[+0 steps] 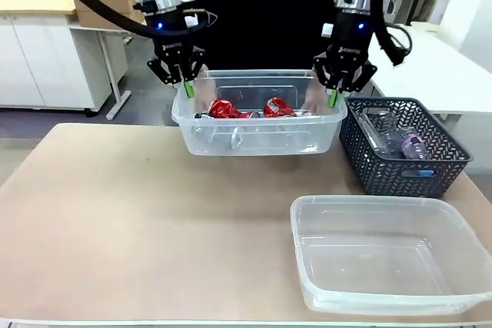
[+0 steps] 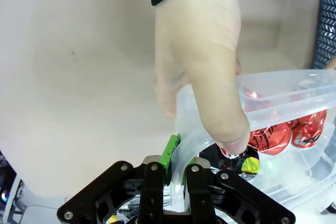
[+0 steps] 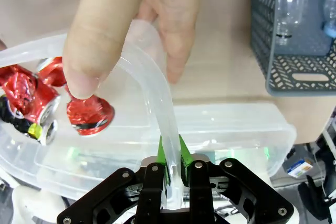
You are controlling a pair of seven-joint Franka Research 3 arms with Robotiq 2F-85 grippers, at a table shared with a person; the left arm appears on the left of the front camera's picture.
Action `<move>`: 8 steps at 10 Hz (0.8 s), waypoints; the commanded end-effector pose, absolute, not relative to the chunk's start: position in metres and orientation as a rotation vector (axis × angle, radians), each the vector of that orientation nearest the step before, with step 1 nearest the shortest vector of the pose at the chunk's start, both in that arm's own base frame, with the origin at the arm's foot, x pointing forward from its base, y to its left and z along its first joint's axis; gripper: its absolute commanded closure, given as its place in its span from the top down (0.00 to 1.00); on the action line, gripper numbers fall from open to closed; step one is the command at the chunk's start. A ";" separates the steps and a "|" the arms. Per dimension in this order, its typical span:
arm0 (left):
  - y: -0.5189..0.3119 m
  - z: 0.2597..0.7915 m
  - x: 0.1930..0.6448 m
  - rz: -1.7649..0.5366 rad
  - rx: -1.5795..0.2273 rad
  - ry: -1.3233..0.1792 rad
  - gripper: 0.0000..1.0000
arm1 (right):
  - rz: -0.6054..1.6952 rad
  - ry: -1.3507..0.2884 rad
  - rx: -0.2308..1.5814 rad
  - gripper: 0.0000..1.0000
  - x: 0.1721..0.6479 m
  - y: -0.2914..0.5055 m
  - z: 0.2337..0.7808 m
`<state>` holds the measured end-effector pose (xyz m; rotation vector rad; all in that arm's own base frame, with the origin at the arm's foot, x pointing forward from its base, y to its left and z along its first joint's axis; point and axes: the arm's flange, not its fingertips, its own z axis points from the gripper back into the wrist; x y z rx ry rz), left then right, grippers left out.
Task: Sort the waste into each basket.
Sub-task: Release the Organizing box you were holding.
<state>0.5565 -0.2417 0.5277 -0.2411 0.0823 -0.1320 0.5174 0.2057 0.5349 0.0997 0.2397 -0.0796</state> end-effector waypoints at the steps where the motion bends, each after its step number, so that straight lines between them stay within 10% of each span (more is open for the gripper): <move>1: -0.241 0.534 0.554 -0.135 -0.252 0.075 0.06 | -0.086 0.234 0.099 0.07 0.513 0.204 0.532; 5: -0.241 0.534 0.554 -0.135 -0.252 0.075 0.06 | -0.086 0.234 0.099 0.07 0.513 0.204 0.532; 6: -0.242 0.528 0.556 -0.132 -0.241 0.083 0.66 | -0.080 0.240 0.100 0.62 0.517 0.206 0.535; 7: -0.240 0.534 0.549 -0.131 -0.240 0.052 0.65 | -0.053 0.178 0.099 0.62 0.509 0.205 0.540; 8: -0.236 0.541 0.543 -0.125 -0.235 0.025 1.00 | -0.027 0.147 0.105 1.00 0.504 0.203 0.547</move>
